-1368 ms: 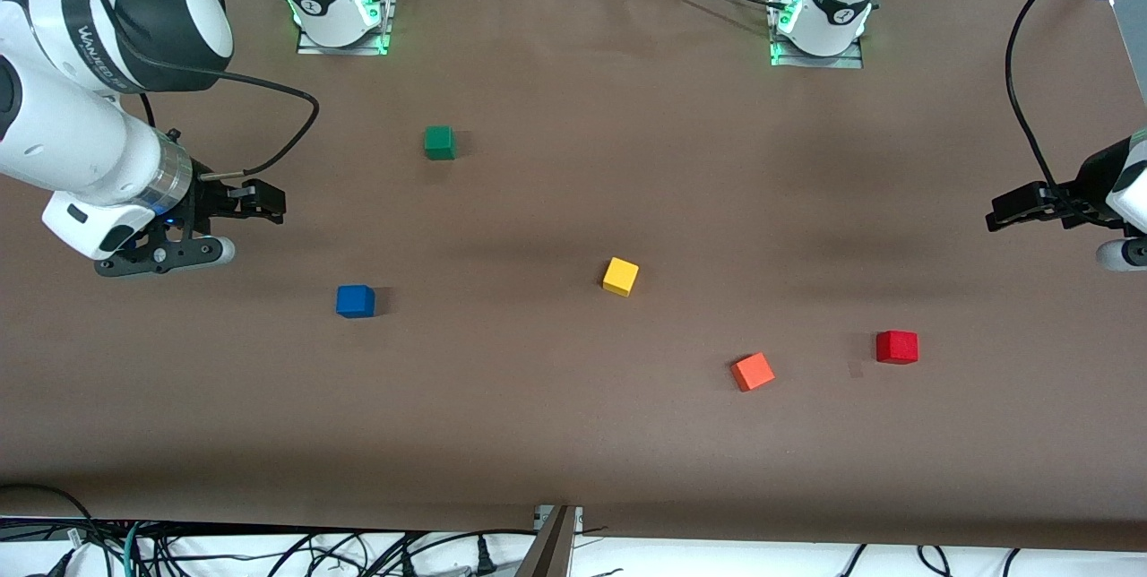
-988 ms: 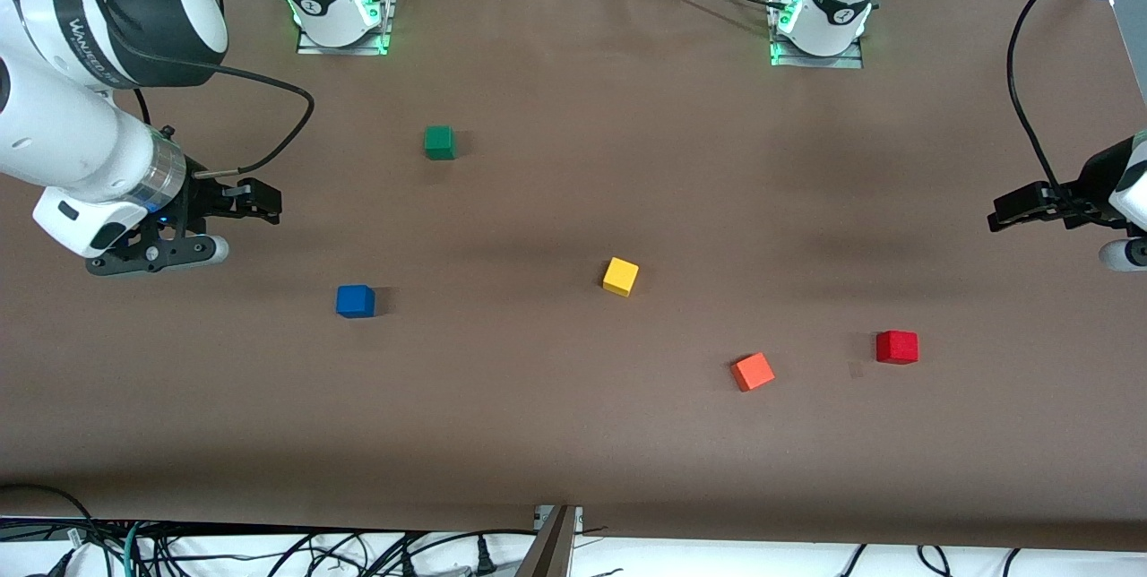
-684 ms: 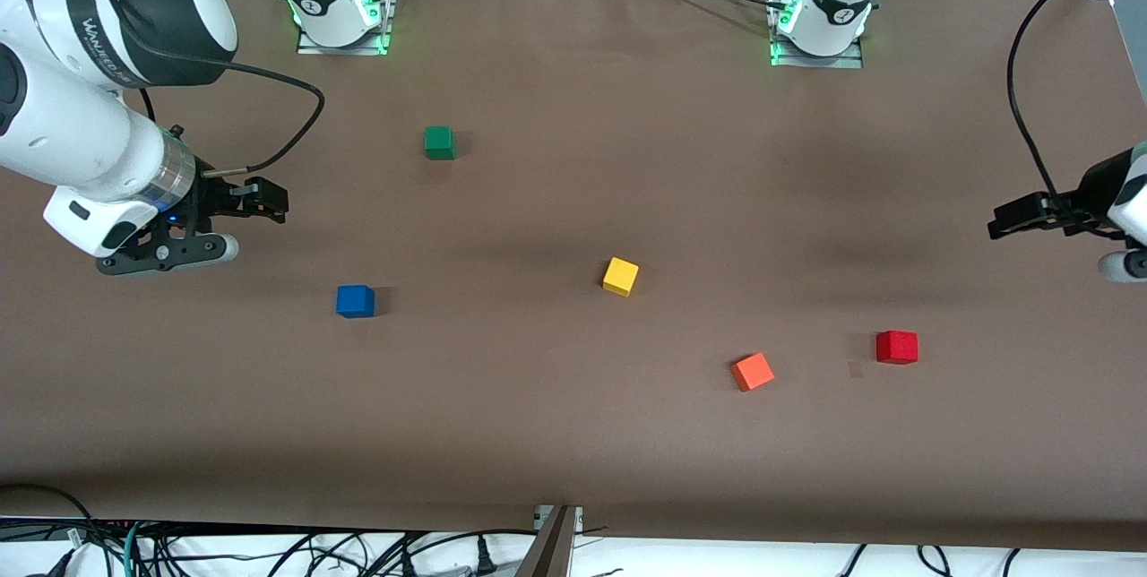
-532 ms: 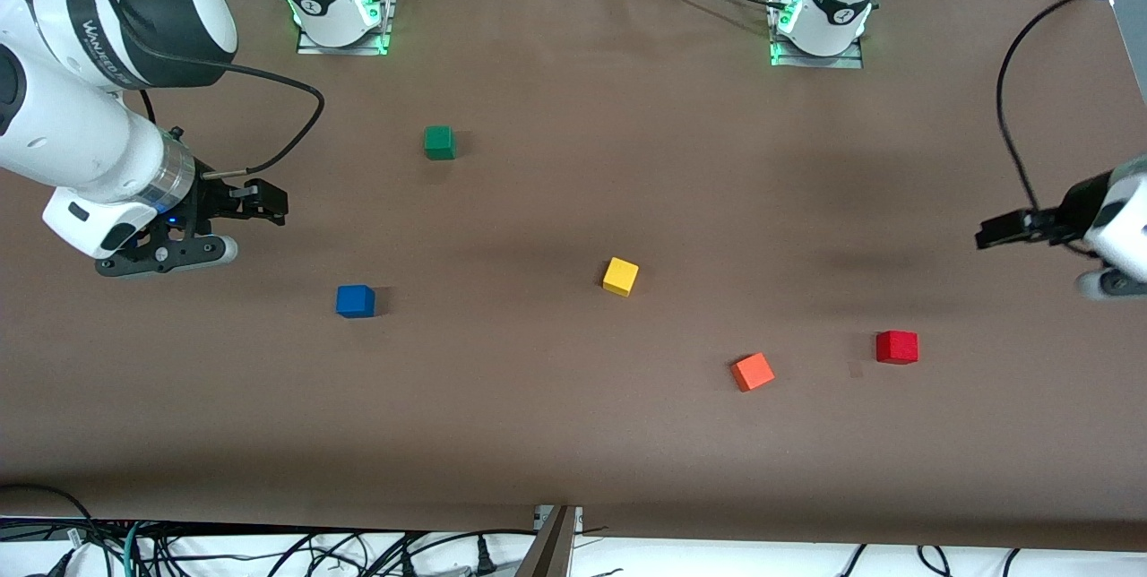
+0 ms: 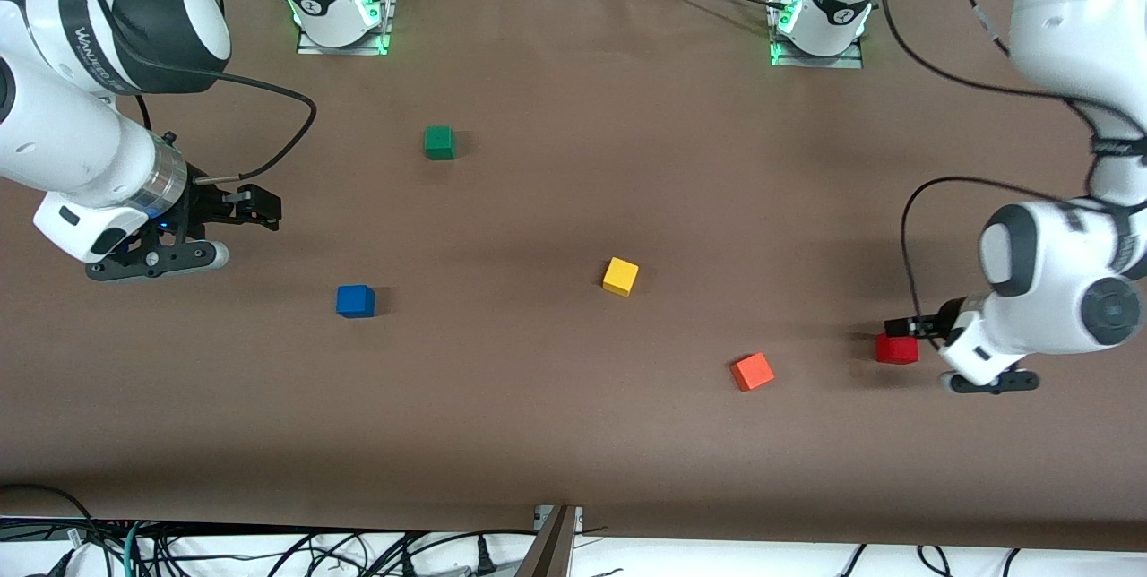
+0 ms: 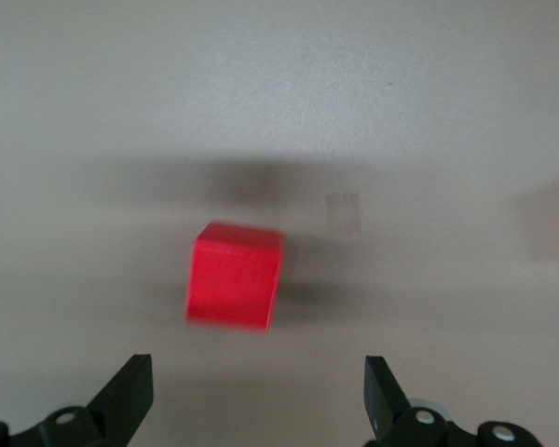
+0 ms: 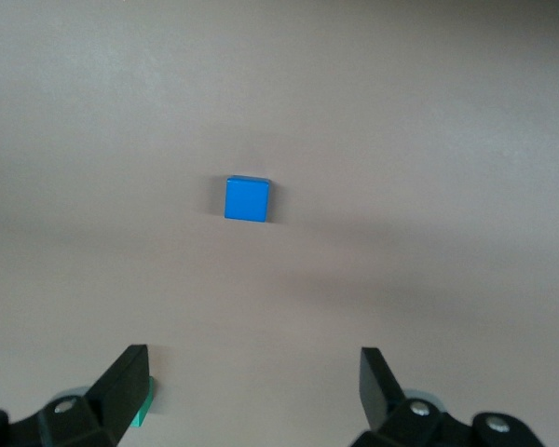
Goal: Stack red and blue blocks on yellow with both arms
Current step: 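Reach the left gripper down to the red cube and grasp it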
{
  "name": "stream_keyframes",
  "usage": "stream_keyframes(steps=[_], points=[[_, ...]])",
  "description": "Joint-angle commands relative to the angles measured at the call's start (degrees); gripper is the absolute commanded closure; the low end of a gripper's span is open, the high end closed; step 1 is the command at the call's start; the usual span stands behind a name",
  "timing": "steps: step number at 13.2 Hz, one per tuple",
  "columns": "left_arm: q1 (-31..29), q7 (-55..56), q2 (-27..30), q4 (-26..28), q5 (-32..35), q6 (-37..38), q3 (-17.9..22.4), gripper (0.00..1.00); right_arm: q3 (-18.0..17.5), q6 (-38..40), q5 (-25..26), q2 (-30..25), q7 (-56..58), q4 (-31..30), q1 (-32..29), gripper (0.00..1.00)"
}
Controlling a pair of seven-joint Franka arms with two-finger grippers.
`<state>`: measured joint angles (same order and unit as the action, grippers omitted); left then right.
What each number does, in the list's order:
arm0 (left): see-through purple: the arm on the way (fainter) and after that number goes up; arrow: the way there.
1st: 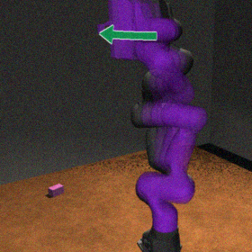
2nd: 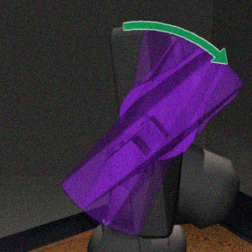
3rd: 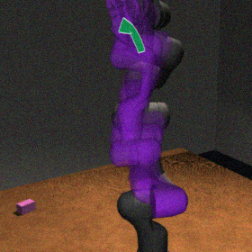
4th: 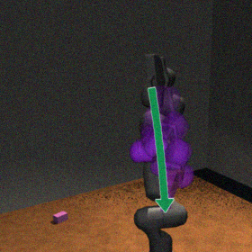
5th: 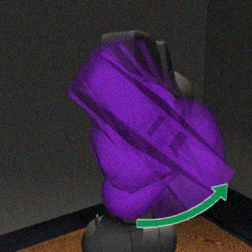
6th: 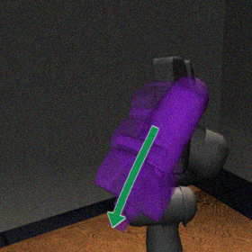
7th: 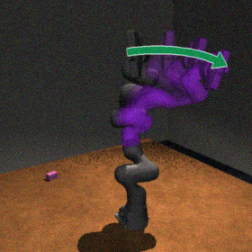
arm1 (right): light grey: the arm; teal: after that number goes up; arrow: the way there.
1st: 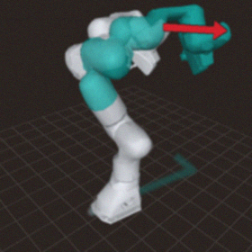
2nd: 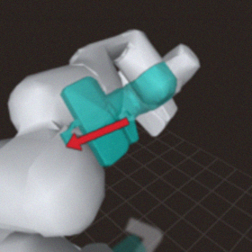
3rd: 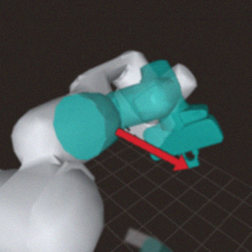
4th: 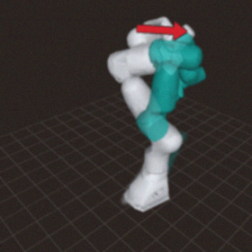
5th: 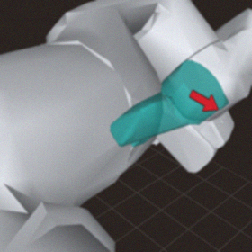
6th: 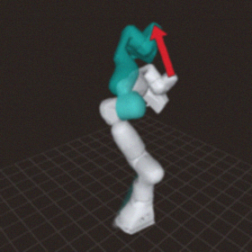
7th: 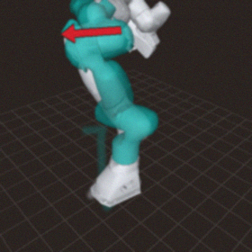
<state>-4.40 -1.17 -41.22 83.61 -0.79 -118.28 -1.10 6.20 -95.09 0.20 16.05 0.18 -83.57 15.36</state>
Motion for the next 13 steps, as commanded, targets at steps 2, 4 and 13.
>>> stream_keyframes(steps=[2,4,13], points=[[0.4,-5.2,0.6,5.9,2.3,-9.8,0.1,0.0,-0.3,0.2,0.1,-0.1,-0.4,0.1,-0.3,0.0],[0.7,-5.1,0.0,5.4,4.2,-9.9,0.1,0.0,-0.3,-0.3,0.1,-0.1,-0.6,0.0,-0.1,0.0],[-0.3,-6.3,-1.7,5.9,6.6,-15.0,0.0,0.8,-0.3,-1.1,-1.1,-0.1,-0.5,-0.3,-0.3,0.0]])
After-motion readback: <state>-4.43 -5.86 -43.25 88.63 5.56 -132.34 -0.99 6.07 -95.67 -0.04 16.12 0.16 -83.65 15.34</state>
